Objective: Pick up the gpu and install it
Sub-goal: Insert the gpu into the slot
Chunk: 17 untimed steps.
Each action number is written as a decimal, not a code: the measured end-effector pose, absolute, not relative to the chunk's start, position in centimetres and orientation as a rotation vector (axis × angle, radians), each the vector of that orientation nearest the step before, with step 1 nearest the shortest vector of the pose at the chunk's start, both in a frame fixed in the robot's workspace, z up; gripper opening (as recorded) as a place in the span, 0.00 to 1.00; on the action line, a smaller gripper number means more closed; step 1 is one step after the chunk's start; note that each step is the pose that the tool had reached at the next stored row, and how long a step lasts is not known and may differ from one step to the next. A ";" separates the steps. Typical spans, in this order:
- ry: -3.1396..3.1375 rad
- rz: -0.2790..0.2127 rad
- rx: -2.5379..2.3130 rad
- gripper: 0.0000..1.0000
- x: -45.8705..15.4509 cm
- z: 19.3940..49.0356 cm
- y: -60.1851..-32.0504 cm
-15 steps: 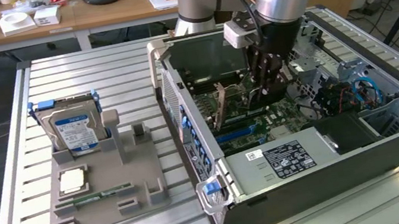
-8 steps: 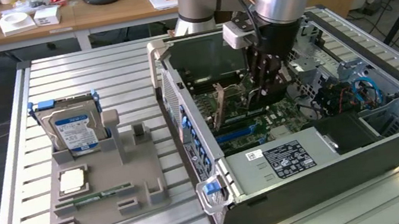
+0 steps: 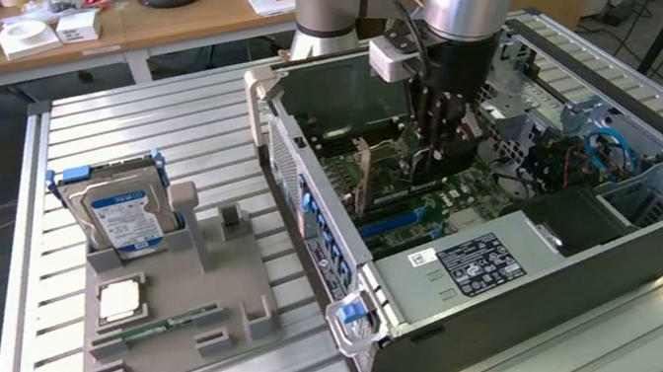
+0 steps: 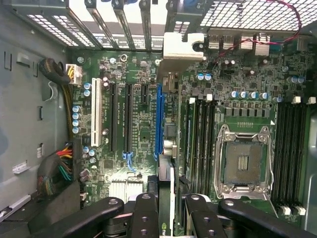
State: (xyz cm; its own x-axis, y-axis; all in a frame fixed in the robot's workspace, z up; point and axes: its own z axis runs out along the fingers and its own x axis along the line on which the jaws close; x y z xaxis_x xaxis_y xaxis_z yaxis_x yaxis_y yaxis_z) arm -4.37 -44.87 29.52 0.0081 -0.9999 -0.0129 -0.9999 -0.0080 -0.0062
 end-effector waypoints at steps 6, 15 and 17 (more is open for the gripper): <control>2.202 0.008 -2.221 0.26 -4.4 29.3 -45.0; 2.197 0.007 -2.226 0.26 -4.4 29.0 -45.0; 2.194 0.002 -2.224 0.26 -4.5 29.0 -45.0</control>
State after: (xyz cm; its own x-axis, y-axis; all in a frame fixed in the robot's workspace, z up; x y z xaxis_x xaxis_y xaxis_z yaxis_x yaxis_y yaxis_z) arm -4.47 -44.99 28.98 0.0138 -0.9998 -0.0132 -0.9998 -0.0137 -0.0115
